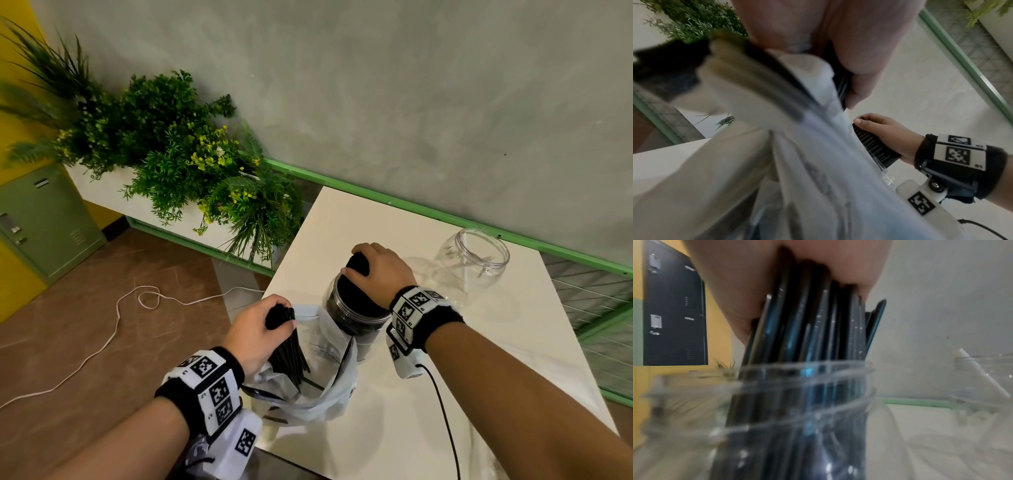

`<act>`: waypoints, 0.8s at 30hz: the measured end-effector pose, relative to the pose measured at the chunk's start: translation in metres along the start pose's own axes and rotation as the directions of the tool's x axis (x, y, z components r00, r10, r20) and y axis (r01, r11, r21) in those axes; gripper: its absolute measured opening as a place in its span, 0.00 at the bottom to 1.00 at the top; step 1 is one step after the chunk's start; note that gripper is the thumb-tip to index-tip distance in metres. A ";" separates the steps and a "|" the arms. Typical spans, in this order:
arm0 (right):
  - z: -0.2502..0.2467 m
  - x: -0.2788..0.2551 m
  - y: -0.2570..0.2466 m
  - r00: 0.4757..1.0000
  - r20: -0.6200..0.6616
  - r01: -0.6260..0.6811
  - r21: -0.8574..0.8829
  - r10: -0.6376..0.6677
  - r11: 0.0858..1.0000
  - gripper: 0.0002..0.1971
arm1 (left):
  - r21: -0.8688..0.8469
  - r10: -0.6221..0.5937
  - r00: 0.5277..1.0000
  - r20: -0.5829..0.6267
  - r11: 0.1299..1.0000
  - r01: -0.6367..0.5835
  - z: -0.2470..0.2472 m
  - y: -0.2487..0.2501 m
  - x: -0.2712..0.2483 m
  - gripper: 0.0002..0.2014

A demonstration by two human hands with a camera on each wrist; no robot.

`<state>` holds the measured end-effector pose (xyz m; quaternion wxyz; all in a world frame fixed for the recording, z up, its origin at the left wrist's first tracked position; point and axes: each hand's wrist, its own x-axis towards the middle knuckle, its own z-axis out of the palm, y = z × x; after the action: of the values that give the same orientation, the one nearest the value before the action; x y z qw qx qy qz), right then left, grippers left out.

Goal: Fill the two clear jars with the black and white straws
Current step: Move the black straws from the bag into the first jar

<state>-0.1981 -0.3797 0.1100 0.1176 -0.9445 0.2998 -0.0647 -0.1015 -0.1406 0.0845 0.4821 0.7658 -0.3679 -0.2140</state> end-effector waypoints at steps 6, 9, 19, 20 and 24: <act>-0.008 -0.027 0.022 0.948 -0.289 0.011 0.447 0.133 0.895 0.40 | -0.003 0.005 1.000 -0.003 1.000 -0.005 -0.001 0.000 -0.001 0.06; 0.011 -0.058 0.035 0.919 -0.297 -0.014 0.634 0.260 0.773 0.48 | -0.010 -0.004 1.000 -0.005 1.000 0.004 -0.001 -0.002 0.000 0.07; 0.013 -0.023 0.020 0.975 -0.203 -0.005 0.368 0.085 0.930 0.49 | -0.004 -0.015 1.000 -0.006 1.000 0.015 -0.001 -0.003 0.001 0.07; 0.014 -0.020 0.019 0.978 -0.194 -0.002 0.344 0.073 0.939 0.44 | -0.001 -0.016 1.000 -0.011 1.000 0.016 -0.002 -0.002 0.001 0.06; 0.010 -0.016 0.016 0.945 -0.326 0.093 0.344 0.026 0.934 0.25 | 0.010 -0.017 1.000 -0.013 1.000 0.017 -0.003 -0.004 0.000 0.06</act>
<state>-0.2176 -0.3813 0.0956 0.2338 -0.8890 0.2822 -0.2744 -0.0979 -0.1380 0.0825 0.4788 0.7727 -0.3594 -0.2110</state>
